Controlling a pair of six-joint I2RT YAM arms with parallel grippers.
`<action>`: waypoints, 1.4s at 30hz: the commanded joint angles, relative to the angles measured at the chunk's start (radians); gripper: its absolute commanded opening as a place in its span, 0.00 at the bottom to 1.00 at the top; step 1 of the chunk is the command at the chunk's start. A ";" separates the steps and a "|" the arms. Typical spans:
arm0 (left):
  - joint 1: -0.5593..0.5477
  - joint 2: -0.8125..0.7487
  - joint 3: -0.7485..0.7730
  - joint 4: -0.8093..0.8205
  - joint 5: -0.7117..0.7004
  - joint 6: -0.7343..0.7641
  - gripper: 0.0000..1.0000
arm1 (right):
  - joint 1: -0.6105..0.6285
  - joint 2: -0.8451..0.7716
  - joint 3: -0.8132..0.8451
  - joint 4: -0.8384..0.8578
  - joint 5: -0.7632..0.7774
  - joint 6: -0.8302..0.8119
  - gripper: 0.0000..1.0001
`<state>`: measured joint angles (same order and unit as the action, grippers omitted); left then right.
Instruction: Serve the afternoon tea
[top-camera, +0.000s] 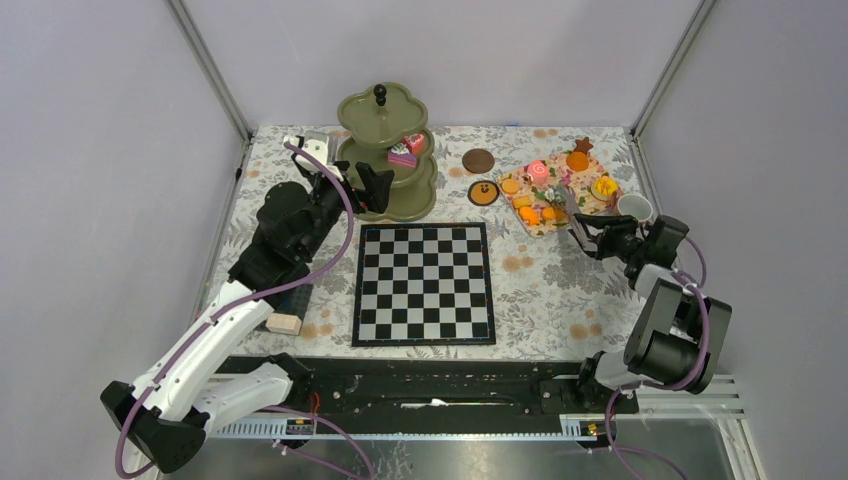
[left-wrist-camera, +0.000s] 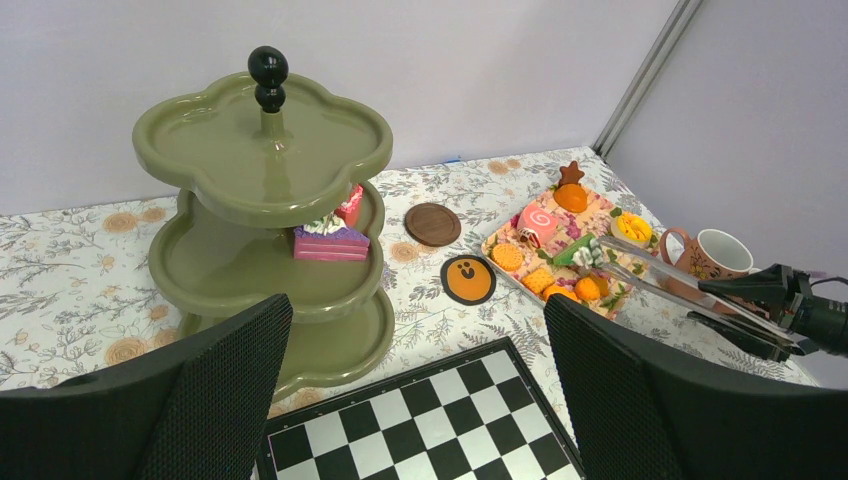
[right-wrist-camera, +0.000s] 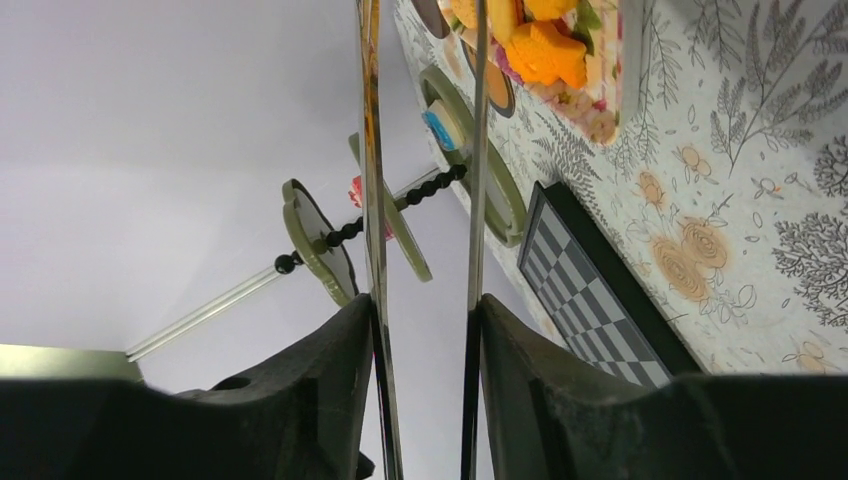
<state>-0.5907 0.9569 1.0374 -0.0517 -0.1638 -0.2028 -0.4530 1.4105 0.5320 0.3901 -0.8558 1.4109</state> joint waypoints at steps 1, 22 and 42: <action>-0.002 -0.010 0.005 0.042 0.016 -0.005 0.99 | -0.011 -0.037 0.123 -0.145 0.024 -0.172 0.48; -0.003 -0.013 0.007 0.045 0.037 -0.020 0.99 | 0.282 -0.023 0.547 -0.904 0.685 -0.975 0.56; -0.003 -0.017 0.003 0.045 0.021 -0.012 0.99 | 0.392 0.143 0.549 -0.633 0.760 -0.671 0.60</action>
<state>-0.5907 0.9562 1.0374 -0.0513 -0.1387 -0.2142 -0.0723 1.5150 1.0431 -0.3092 -0.1349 0.6952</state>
